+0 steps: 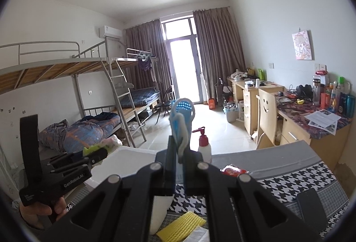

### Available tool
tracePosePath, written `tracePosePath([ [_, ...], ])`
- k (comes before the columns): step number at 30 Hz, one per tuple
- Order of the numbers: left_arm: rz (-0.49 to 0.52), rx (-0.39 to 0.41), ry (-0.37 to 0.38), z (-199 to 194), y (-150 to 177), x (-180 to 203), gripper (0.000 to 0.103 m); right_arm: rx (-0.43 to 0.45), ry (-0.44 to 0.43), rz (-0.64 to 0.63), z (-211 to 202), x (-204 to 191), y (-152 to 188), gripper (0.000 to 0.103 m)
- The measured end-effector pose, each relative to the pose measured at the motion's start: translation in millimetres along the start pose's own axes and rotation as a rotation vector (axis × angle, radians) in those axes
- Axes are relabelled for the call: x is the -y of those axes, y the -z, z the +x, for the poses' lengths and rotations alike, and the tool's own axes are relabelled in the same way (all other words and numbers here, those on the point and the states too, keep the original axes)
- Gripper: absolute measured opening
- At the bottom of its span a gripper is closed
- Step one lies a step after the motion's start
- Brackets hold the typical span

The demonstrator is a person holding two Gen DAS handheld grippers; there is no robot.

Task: Organize soft objects
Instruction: 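Carry the packet into the foam box and open the left tool while the right tool carries the mask, then lower the blue mask into the foam box and open the right tool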

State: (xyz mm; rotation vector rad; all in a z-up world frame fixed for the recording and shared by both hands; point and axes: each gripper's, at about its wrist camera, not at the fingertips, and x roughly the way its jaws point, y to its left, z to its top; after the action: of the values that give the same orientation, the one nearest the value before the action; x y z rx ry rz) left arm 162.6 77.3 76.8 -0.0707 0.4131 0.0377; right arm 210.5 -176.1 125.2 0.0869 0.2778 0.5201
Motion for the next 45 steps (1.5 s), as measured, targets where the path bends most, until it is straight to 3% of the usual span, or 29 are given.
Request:
tracePosePath([
  [16,-0.012,-0.114,-0.001,32.5,8.2,-11.4,0.032,-0.019,0.000,-0.019,11.6,-8.9,-0.3,0.007],
  [18,-0.009,-0.121,-0.005,33.6,8.8,-13.4,0.040,-0.022,0.000,-0.020,13.7,-8.6,-0.3,0.007],
  [20,-0.016,-0.119,-0.002,32.8,8.8,-14.8,0.071,-0.023,0.002,-0.023,14.5,-9.0,0.3,0.007],
  [25,-0.020,-0.070,-0.028,19.5,7.5,-19.0,0.090,-0.023,0.002,-0.020,17.2,-7.4,-0.5,0.007],
  [34,-0.031,-0.005,-0.085,2.4,4.6,-35.1,0.102,-0.028,-0.001,-0.029,26.8,-12.7,-6.1,0.007],
  [45,-0.071,0.017,-0.118,-12.2,9.3,-58.8,0.102,-0.010,-0.020,-0.068,33.7,-31.6,-14.8,0.007],
])
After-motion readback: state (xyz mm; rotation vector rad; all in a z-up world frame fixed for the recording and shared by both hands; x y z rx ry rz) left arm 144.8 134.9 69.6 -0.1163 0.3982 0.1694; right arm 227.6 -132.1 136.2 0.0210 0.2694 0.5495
